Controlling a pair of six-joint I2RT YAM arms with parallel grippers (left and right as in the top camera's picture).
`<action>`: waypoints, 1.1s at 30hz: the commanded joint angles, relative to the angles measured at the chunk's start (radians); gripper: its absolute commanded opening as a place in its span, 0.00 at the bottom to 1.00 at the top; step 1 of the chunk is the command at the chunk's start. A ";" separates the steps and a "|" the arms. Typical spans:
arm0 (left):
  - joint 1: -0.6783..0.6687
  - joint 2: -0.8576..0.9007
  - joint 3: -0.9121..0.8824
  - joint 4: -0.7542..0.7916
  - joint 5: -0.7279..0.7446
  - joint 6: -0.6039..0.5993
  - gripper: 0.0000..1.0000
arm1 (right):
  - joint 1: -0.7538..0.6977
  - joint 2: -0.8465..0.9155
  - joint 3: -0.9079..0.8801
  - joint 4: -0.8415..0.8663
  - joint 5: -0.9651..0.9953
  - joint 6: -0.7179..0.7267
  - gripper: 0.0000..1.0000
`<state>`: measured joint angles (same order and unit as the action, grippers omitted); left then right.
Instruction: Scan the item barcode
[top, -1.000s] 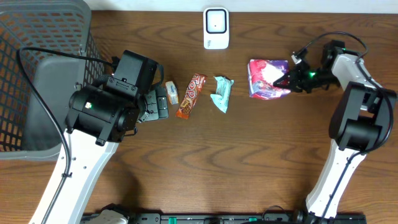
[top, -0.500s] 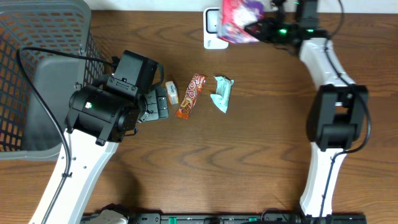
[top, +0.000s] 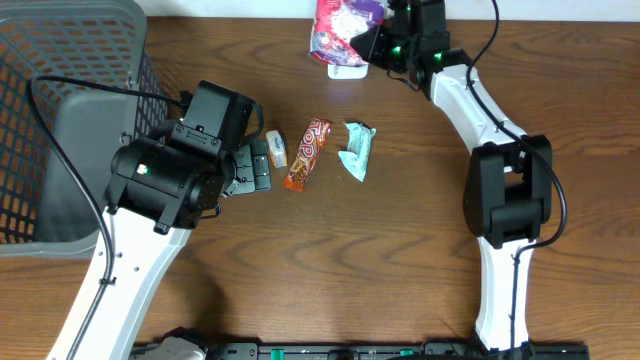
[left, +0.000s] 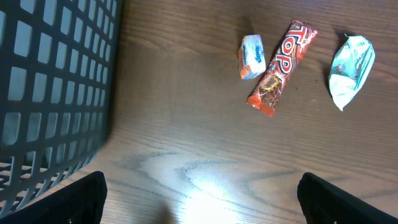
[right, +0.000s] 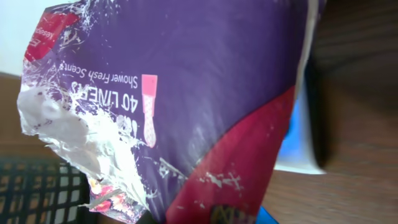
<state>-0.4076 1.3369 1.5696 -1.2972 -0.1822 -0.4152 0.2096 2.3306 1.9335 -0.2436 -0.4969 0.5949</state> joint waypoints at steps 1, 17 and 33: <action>0.003 -0.003 0.005 -0.001 -0.002 -0.002 0.98 | -0.095 -0.061 0.016 -0.005 -0.004 -0.023 0.01; 0.003 -0.003 0.005 -0.001 -0.002 -0.002 0.98 | -0.708 -0.133 -0.009 -0.463 0.143 0.278 0.02; 0.003 -0.003 0.005 -0.001 -0.002 -0.002 0.98 | -0.775 -0.131 -0.060 -0.196 0.002 0.229 0.99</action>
<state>-0.4076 1.3369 1.5696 -1.2972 -0.1822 -0.4152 -0.5953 2.2257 1.8725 -0.4515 -0.3450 0.9073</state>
